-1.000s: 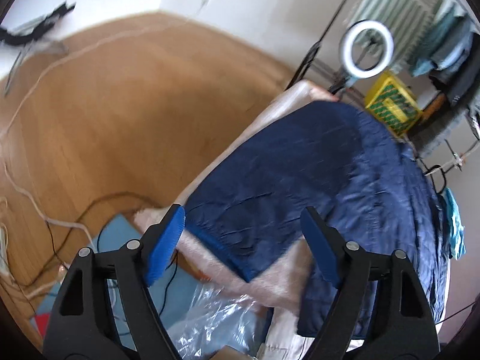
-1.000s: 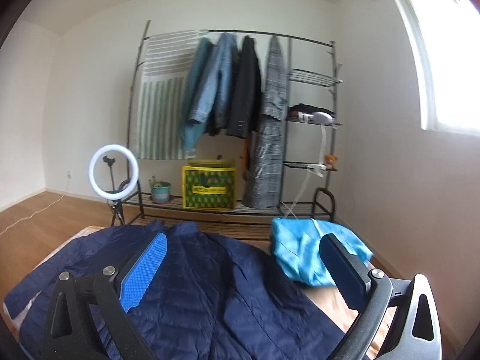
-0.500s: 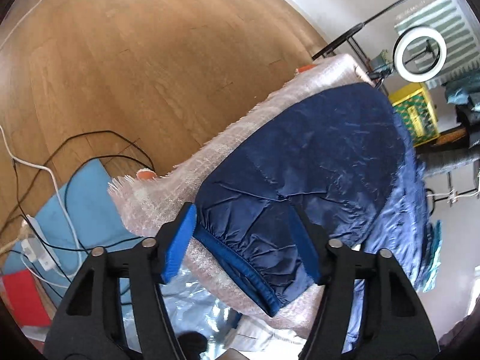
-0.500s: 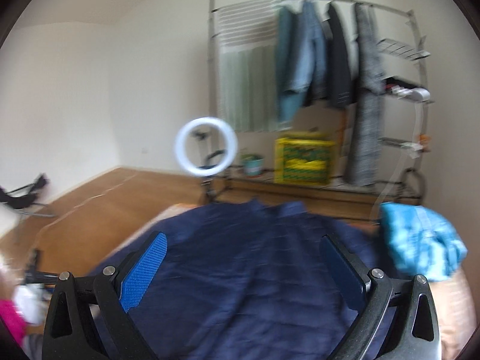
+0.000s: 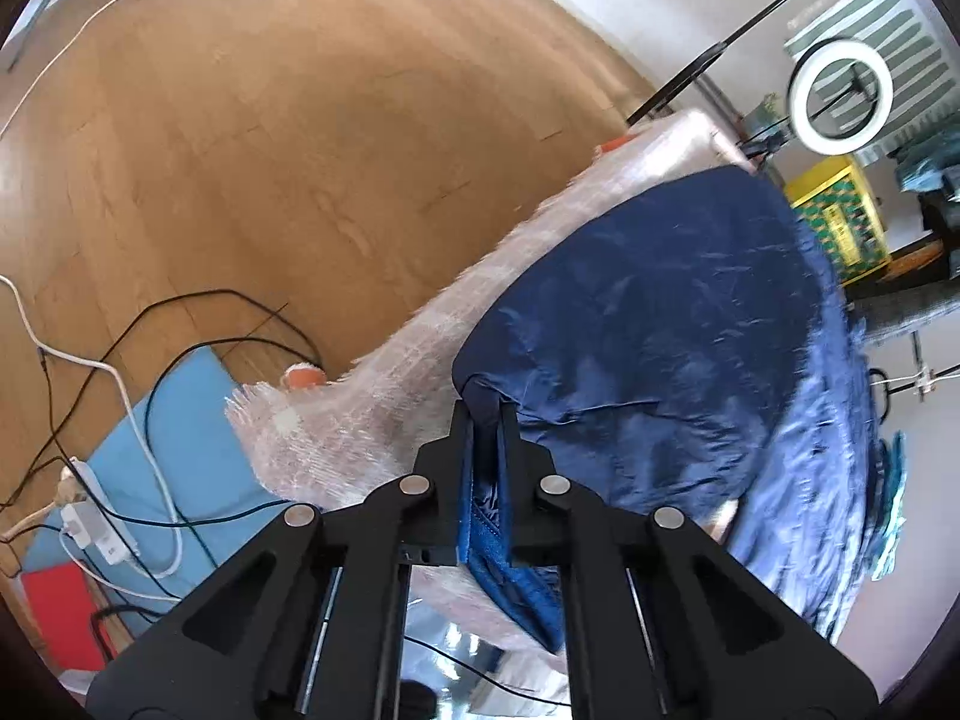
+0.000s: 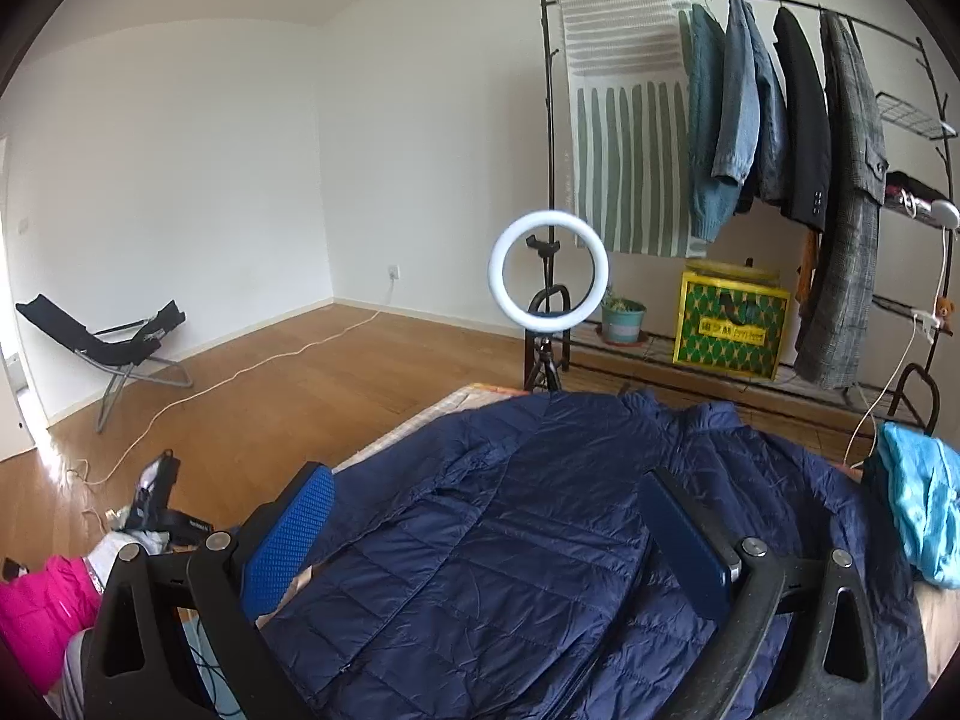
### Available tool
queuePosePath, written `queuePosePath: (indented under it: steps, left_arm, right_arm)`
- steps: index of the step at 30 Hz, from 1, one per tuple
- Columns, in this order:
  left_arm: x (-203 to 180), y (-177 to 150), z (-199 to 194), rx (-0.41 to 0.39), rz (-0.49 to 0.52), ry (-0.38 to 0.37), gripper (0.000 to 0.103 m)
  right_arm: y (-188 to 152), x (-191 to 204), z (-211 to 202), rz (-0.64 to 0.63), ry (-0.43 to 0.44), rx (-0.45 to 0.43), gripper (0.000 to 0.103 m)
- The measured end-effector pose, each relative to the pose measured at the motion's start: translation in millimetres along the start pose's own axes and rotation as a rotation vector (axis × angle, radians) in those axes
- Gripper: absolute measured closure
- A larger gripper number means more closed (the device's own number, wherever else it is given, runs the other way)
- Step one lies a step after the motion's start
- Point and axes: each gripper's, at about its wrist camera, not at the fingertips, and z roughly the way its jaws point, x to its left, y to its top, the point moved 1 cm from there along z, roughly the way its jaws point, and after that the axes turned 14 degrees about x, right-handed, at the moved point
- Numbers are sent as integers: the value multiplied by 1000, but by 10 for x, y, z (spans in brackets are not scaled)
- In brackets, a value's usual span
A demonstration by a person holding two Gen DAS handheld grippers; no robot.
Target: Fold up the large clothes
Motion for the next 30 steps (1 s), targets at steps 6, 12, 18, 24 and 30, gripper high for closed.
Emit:
queuePosePath:
  steps: [6,12,18,24,30]
  left_arm:
    - [-532,4,-400,-51,122,-81,100]
    - [-1591,65,-559,-49,355,-120,100]
    - [-2666,73,-327,29,522,-150,100]
    - [-3449,-144,146,146,599,-199,100]
    - [-3672,-319,704,302,625,-173,91]
  right_arm:
    - [-73,-91,191,2,7,82,6]
    - [-113,-312,365,61,33,178,19]
    - [-183,-506,496,128,50,236,27]
    - [-274,-655,629,192,79,303,32]
    - [-423,-823,825,263,104,382,35]
